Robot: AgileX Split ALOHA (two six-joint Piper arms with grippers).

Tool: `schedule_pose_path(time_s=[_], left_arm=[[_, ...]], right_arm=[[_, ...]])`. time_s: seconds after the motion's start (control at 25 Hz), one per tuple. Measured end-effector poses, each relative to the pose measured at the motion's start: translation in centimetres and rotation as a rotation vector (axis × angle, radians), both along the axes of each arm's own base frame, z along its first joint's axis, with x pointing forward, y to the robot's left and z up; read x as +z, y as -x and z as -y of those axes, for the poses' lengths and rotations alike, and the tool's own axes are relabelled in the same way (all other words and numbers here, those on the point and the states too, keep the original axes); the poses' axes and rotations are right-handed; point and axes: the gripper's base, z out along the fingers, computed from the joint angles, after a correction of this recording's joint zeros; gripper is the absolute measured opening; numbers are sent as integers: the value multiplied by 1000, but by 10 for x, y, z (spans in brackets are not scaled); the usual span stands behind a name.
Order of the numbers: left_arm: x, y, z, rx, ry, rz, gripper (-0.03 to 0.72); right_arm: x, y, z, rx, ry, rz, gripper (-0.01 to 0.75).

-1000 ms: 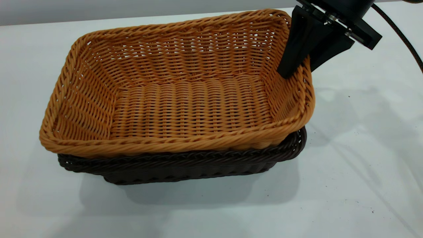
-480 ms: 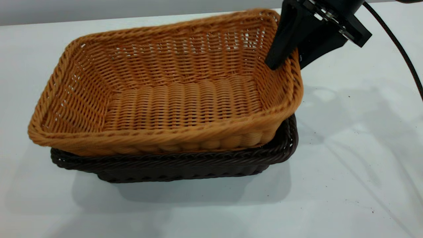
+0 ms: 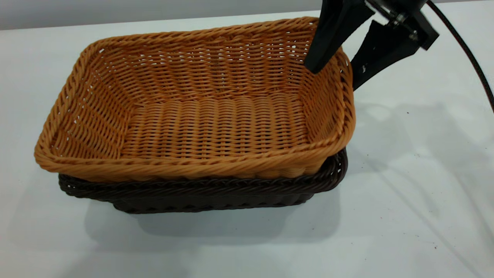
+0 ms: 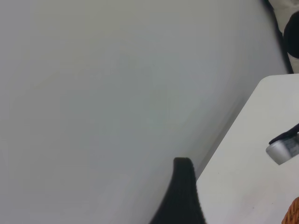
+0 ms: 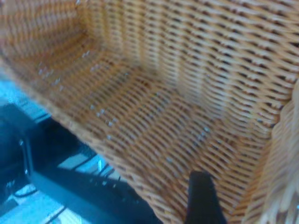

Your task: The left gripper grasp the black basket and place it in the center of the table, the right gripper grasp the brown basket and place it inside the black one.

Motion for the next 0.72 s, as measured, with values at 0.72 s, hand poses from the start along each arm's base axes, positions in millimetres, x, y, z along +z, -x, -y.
schedule_pose_path(time_s=[0.72], left_arm=[[1, 3, -1, -18, -1, -12, 540]], right_arm=[[86, 4, 4, -15, -9, 254, 432]])
